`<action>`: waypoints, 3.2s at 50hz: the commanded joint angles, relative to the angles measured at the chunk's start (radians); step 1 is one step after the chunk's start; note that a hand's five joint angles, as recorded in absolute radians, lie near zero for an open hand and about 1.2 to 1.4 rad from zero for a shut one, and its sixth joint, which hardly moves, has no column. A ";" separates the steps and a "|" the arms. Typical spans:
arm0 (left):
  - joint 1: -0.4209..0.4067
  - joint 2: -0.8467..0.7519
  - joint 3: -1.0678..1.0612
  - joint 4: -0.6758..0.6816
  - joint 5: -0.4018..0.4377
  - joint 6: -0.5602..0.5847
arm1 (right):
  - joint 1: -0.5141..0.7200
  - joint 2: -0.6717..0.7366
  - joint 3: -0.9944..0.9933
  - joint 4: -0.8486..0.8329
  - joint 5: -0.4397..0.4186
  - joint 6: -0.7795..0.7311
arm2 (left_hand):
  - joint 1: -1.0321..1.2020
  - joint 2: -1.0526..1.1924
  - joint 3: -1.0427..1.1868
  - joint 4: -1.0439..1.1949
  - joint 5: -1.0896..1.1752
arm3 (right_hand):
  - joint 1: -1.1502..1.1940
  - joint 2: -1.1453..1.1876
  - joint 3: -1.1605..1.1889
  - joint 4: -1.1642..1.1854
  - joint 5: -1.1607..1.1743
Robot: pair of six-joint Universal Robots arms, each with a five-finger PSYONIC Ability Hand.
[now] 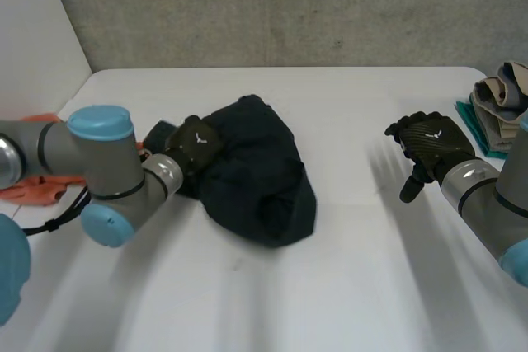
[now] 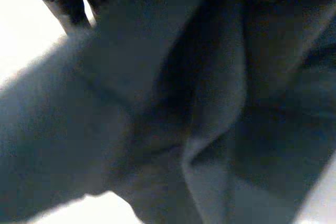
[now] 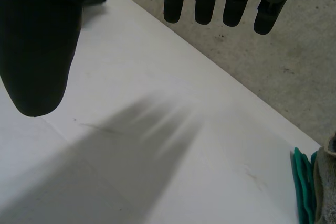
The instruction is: Fold the laundry.
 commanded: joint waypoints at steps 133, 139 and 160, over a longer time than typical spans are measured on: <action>-0.159 0.224 0.271 -0.418 -0.040 -0.477 | -0.059 0.418 -1.053 0.965 -0.114 -0.044 | -0.741 -0.731 -0.676 -0.685 -0.641 | -0.138 -0.036 -0.030 -0.029 -0.042; -0.165 0.184 0.293 -0.415 -0.043 -0.483 | -0.007 0.551 -1.068 1.018 -0.112 -0.034 | -0.741 -0.731 -0.676 -0.685 -0.641 | -0.138 -0.036 -0.030 -0.029 -0.042; -0.190 -0.163 0.650 -0.611 0.038 -0.396 | 0.027 0.170 -0.677 1.054 -0.286 -0.275 | -0.741 -0.731 -0.676 -0.685 -0.641 | 1.084 1.186 1.192 1.192 1.179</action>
